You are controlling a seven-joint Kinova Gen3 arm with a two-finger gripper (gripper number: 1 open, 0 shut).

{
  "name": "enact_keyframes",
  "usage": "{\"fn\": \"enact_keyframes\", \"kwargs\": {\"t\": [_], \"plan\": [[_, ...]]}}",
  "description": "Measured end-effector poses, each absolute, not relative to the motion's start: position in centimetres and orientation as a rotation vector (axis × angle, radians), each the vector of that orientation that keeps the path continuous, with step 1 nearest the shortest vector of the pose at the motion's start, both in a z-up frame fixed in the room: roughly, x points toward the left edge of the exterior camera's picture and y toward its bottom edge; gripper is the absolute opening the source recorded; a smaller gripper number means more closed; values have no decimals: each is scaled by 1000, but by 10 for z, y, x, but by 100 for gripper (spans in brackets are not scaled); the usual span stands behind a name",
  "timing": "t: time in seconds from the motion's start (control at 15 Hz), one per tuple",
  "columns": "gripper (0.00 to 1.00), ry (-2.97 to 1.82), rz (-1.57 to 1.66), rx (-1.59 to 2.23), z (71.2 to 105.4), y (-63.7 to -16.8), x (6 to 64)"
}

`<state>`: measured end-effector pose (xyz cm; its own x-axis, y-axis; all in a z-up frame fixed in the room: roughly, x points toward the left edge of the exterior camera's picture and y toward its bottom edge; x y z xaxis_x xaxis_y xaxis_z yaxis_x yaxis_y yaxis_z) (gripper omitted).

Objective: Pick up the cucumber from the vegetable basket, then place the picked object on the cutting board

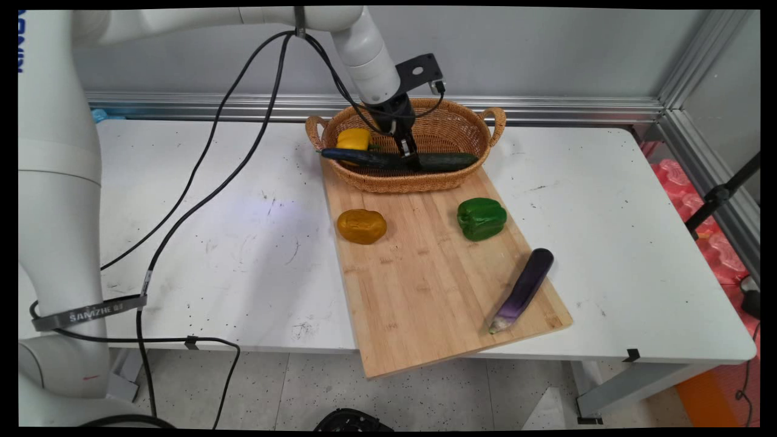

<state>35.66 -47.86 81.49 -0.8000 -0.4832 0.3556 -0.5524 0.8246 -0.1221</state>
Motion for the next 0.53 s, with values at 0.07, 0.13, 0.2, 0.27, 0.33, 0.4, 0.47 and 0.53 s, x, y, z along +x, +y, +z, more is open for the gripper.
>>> {"fn": "enact_keyframes", "kwargs": {"t": [0.07,0.13,0.2,0.27,0.33,0.4,0.47,0.53], "plan": [[0,-2701,316,779,815,-479,356],[0,-2704,316,769,816,-479,356],[0,-2707,318,759,819,-479,356],[0,-2709,321,752,822,-478,356],[0,-2709,324,748,825,-477,357],[0,-2710,329,741,831,-474,359],[0,-2709,334,736,838,-471,360],[0,-2708,338,731,844,-467,362]]}}
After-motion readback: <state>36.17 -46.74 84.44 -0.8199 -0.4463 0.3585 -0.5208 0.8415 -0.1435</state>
